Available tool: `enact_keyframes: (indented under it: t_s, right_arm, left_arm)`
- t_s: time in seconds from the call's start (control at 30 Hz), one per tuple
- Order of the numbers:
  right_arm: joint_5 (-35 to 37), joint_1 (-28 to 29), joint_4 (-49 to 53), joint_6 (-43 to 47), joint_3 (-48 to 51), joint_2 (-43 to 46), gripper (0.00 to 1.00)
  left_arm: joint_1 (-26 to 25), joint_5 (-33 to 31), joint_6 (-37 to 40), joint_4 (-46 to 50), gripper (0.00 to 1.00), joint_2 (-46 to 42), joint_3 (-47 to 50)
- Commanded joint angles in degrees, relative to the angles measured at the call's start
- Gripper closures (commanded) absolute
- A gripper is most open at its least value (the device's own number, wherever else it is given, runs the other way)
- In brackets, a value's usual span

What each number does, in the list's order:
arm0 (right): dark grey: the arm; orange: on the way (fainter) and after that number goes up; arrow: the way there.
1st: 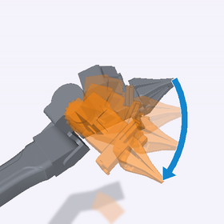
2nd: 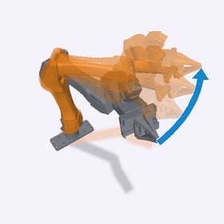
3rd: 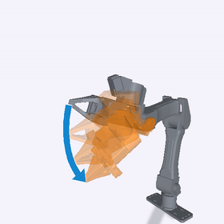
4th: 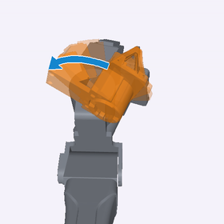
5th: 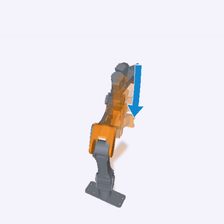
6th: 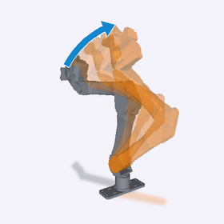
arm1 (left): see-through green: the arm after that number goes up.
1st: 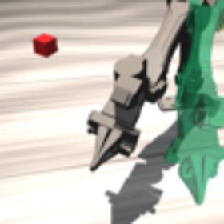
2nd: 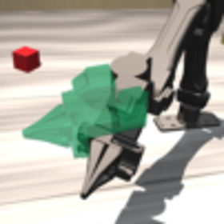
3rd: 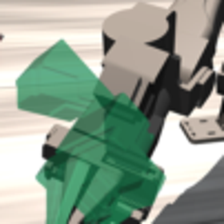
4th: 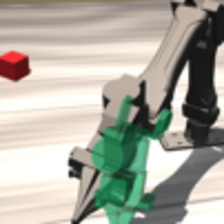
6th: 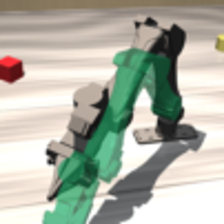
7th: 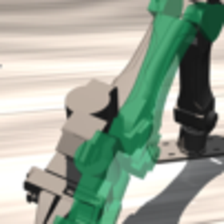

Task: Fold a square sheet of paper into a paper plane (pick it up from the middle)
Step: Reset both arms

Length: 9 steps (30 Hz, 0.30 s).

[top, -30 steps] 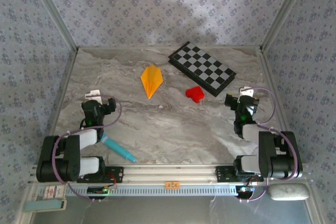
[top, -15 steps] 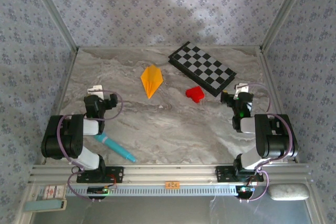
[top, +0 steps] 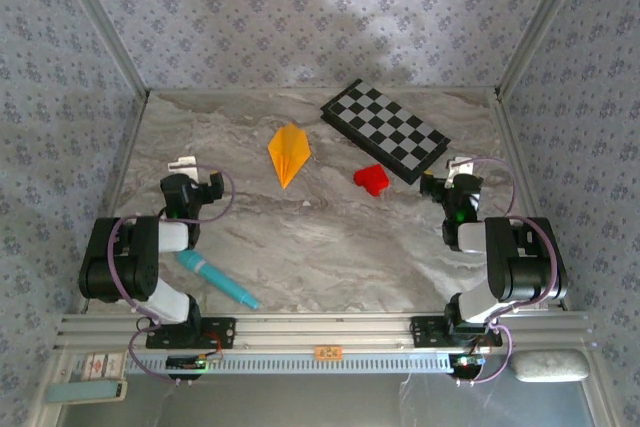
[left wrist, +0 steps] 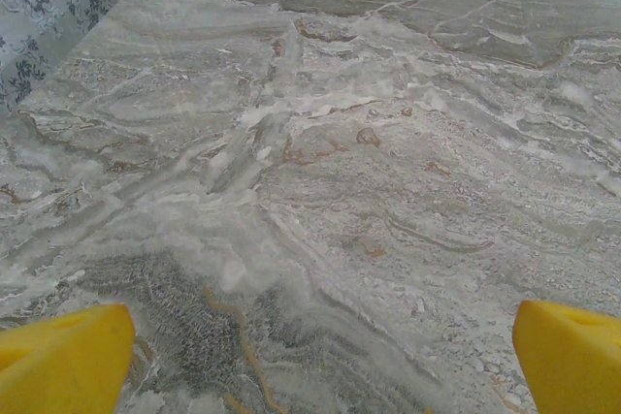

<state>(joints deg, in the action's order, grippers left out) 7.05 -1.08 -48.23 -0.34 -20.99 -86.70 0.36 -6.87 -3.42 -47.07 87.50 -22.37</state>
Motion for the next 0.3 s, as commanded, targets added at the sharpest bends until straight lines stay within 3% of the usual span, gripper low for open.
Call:
enact_keyframes:
  t_s: [0.0,0.27]
  right_arm:
    - [0.63,0.20,0.37,0.84,-0.86,-0.59,0.00]
    - [0.65,0.26,0.38,0.86,-0.89,-0.59,0.00]
  left_arm:
    - [-0.19,-0.24,1.02,0.31,0.00,0.35,-1.11]
    - [-0.36,-0.62,1.15,0.49,0.00,0.42,-1.36]
